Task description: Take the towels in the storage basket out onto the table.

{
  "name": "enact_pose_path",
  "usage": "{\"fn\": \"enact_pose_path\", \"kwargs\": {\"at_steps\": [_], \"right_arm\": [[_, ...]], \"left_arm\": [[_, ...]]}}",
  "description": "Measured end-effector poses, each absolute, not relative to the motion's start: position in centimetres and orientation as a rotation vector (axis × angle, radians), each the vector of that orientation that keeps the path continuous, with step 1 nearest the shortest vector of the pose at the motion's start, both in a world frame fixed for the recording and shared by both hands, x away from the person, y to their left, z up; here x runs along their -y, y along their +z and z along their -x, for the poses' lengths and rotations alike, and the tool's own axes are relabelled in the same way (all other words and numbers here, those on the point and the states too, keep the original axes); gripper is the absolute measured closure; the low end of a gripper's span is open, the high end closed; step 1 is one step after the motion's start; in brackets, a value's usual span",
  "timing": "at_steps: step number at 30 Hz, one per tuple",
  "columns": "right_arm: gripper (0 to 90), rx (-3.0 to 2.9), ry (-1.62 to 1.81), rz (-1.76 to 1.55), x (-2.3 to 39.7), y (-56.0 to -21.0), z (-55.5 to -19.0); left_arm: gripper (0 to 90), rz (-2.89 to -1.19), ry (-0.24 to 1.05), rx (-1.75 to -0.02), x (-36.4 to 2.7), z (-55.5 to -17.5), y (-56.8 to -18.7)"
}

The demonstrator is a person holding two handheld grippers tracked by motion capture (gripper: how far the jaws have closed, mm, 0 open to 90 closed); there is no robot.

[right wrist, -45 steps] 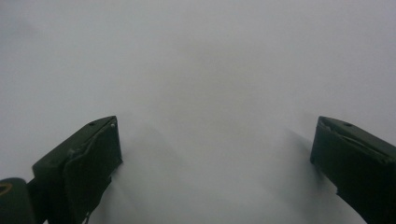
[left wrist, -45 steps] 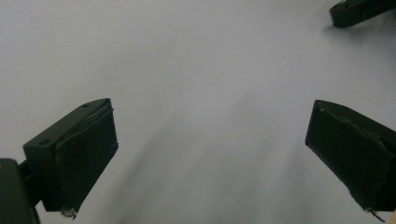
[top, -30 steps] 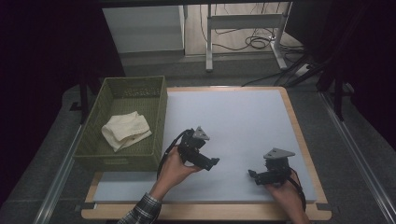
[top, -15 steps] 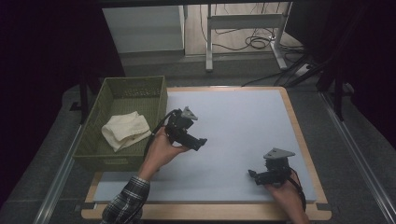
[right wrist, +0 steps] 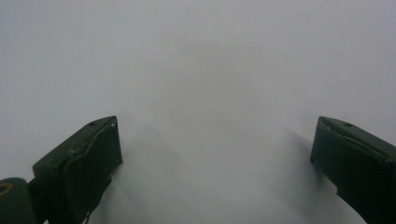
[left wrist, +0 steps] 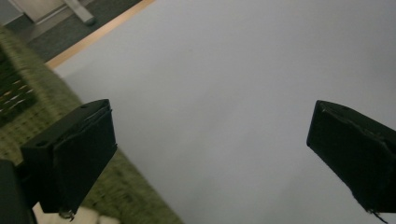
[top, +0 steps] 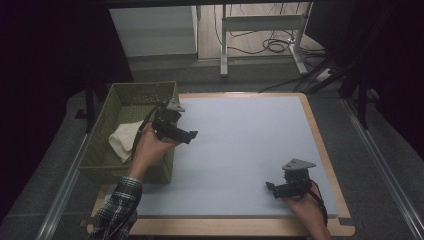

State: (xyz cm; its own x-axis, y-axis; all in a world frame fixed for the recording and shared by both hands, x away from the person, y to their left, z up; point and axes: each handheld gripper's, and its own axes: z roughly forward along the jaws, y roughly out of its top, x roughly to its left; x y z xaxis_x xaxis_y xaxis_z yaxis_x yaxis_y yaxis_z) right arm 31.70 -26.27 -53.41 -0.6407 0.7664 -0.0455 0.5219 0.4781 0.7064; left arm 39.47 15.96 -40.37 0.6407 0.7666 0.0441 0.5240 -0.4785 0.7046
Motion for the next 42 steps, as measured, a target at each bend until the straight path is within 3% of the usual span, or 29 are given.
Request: {"fn": "enact_pose_path", "kwargs": {"at_steps": [15,26,42], "right_arm": [[1.9,-2.374,0.953,-1.083,26.3,-53.4,-31.7],[1.9,-2.374,0.954,-1.084,26.3,-53.4,-31.7],[2.0,-2.373,0.955,-1.084,26.3,-53.4,-31.7]], "left_arm": [[1.6,-2.118,0.502,-1.201,-23.4,-41.1,-40.6],[1.5,-2.175,0.468,-1.386,-27.8,-43.1,-44.1],[2.4,-2.29,0.224,-1.736,-31.5,-46.3,-49.7]]}}
